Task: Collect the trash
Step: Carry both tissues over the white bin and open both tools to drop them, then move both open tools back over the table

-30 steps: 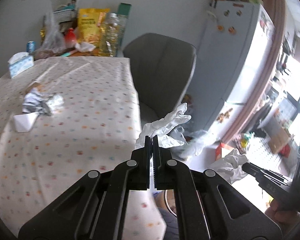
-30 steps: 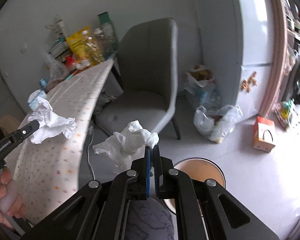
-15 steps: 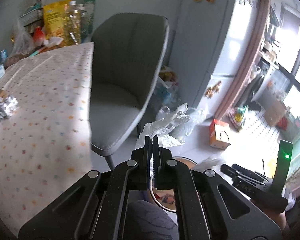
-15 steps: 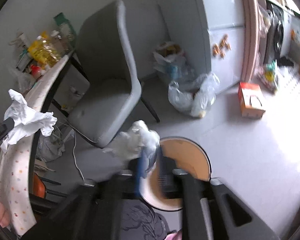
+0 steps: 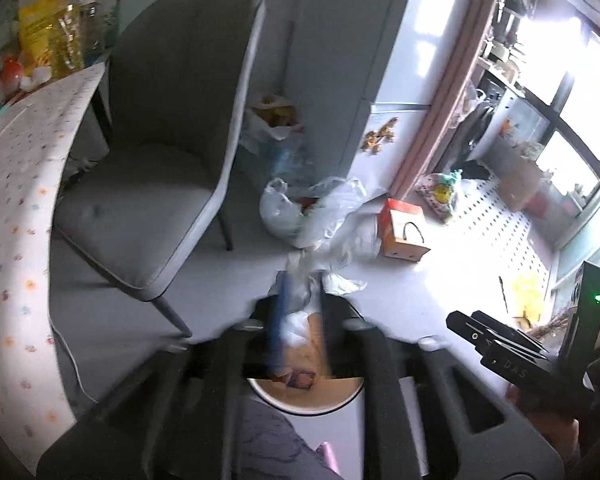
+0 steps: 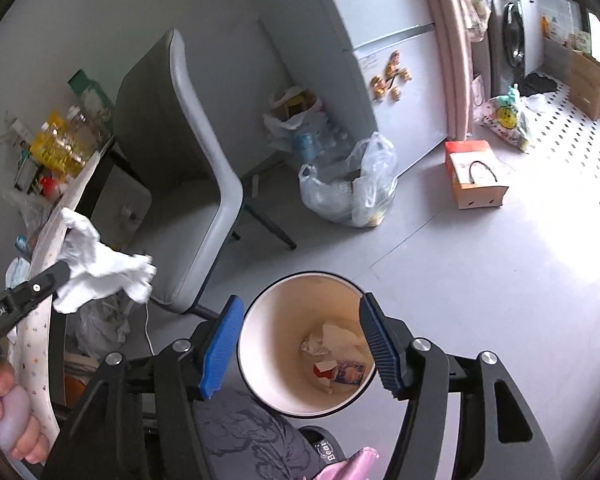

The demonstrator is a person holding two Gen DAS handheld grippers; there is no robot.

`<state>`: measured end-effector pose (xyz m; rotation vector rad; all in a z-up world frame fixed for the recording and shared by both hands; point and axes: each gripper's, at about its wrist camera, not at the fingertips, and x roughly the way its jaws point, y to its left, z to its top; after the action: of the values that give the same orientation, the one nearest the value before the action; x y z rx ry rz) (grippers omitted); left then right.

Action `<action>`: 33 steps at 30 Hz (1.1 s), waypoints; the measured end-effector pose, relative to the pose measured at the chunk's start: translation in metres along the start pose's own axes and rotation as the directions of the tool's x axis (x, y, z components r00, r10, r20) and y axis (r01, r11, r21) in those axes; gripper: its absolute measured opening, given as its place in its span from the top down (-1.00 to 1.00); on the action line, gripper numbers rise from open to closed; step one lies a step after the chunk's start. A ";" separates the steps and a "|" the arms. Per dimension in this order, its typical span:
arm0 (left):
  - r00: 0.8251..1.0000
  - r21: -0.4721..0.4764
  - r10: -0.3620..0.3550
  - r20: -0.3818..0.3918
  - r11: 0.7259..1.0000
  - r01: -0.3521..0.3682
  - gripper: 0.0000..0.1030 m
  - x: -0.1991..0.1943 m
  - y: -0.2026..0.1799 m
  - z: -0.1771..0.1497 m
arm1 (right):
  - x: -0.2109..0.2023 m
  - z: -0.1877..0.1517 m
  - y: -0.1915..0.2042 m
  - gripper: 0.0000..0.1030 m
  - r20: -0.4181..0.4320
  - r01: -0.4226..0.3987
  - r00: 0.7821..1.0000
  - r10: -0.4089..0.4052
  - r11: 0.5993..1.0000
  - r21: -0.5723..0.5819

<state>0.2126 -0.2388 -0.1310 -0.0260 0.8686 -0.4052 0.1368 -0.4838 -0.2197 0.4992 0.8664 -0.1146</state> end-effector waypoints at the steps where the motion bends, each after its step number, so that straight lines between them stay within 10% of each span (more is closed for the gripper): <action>1: 1.000 -0.008 -0.010 0.014 1.000 0.010 -0.23 -0.002 0.001 0.000 | -0.003 0.001 -0.002 -0.22 0.006 0.001 1.000 -0.001 1.000 0.005; 11: 0.990 -0.073 0.058 0.130 0.996 -0.048 -0.71 -0.048 0.038 0.008 | -0.010 0.004 0.018 -0.32 0.016 -0.029 0.999 0.029 0.999 -0.027; 33: 0.919 -0.381 0.314 0.240 0.901 -0.208 -0.73 -0.166 0.212 -0.018 | -0.035 0.005 0.201 -0.82 0.040 -0.198 0.975 0.218 0.939 -0.281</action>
<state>0.1745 0.0192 -0.0595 -0.2883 0.6244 0.0164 0.1771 -0.3136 -0.1156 0.3203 0.7405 0.1807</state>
